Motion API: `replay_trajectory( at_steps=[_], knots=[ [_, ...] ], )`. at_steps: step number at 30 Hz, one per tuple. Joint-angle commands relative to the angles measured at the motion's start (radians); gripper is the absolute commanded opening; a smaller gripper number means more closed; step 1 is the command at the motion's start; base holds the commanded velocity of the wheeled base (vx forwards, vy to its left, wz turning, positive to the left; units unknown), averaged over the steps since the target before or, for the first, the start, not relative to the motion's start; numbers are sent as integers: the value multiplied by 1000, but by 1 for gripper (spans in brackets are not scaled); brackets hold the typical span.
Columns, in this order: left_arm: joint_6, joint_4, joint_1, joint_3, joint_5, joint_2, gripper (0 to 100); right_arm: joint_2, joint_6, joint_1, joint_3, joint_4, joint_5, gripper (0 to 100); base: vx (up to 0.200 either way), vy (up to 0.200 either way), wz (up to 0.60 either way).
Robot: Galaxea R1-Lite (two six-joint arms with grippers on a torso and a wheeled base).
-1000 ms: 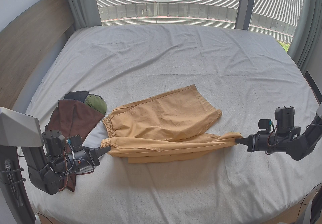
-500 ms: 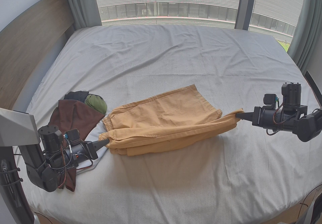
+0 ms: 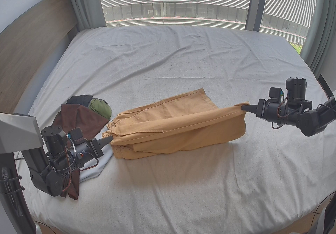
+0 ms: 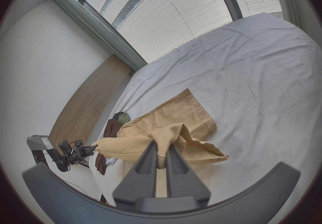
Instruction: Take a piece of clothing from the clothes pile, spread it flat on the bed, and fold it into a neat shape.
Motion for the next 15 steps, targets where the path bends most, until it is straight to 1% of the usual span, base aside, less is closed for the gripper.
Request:
replay_trajectory(
  at_steps=[1, 5, 7, 10, 13, 15],
  knots=[
    [-4, 0, -1, -8, 4, 4, 0, 55, 0, 5, -53, 0, -1, 0, 0, 0, 0],
    [-20, 0, -7, -17, 4, 3, 0, 75, 0, 5, -86, 2, -1, 0, 0, 0, 0],
    [-44, 0, -10, -34, 39, 4, 0, 106, 2, 7, -151, 29, -3, 0, 0, 0, 0],
    [-55, 0, -18, -43, 59, 16, 0, 123, 2, 10, -215, 69, -5, 0, 0, 0, 0],
    [-58, 0, -21, -51, 67, 30, 0, 164, 0, 19, -293, 88, -41, 0, 0, 0, 0],
    [-61, 0, -21, -68, 80, 39, 0, 195, 0, 21, -343, 89, -52, 0, 0, 0, 0]
  ],
)
